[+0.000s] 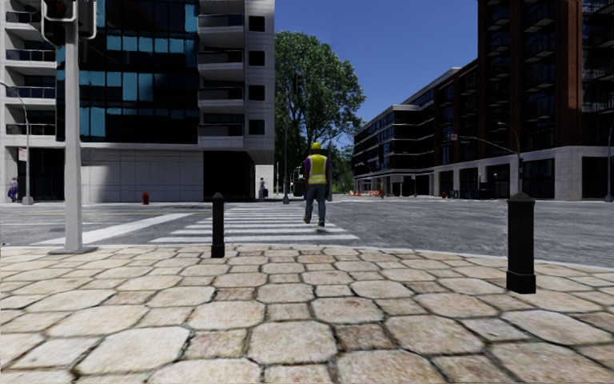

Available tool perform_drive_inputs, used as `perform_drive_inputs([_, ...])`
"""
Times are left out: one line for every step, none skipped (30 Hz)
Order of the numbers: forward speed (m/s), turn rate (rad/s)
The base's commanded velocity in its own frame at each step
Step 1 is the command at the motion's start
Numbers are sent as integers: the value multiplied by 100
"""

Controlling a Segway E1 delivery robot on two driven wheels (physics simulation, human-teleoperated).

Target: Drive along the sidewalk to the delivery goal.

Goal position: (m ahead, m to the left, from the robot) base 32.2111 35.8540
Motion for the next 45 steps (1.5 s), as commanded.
perform_drive_inputs([154, 0])
perform_drive_inputs([154, 0])
perform_drive_inputs([154, 0])
perform_drive_inputs([154, 0])
perform_drive_inputs([154, 0])
perform_drive_inputs([154, 0])
perform_drive_inputs([154, 0])
perform_drive_inputs([154, 0])
perform_drive_inputs([154, 0])
perform_drive_inputs([154, 0])
perform_drive_inputs([154, 0])
perform_drive_inputs([154, 0])
perform_drive_inputs([154, 0])
perform_drive_inputs([154, 0])
perform_drive_inputs([154, 0])
perform_drive_inputs([154, 0])
perform_drive_inputs([154, 0])
perform_drive_inputs([154, 0])
perform_drive_inputs([154, 0])
perform_drive_inputs([154, 0])
perform_drive_inputs([154, 0])
perform_drive_inputs([154, 0])
perform_drive_inputs([154, 0])
perform_drive_inputs([154, 0])
perform_drive_inputs([154, 0])
perform_drive_inputs([154, 1])
perform_drive_inputs([154, 2])
perform_drive_inputs([154, 3])
perform_drive_inputs([154, 3])
perform_drive_inputs([154, 3])
perform_drive_inputs([154, 3])
perform_drive_inputs([154, 3])
perform_drive_inputs([154, 3])
perform_drive_inputs([154, 3])
perform_drive_inputs([154, 3])
perform_drive_inputs([154, 3])
perform_drive_inputs([154, 3])
perform_drive_inputs([154, 4])
perform_drive_inputs([154, 6])
perform_drive_inputs([154, 7])
perform_drive_inputs([154, 8])
perform_drive_inputs([154, 9])
perform_drive_inputs([154, 10])
perform_drive_inputs([154, 10])
perform_drive_inputs([154, 11])
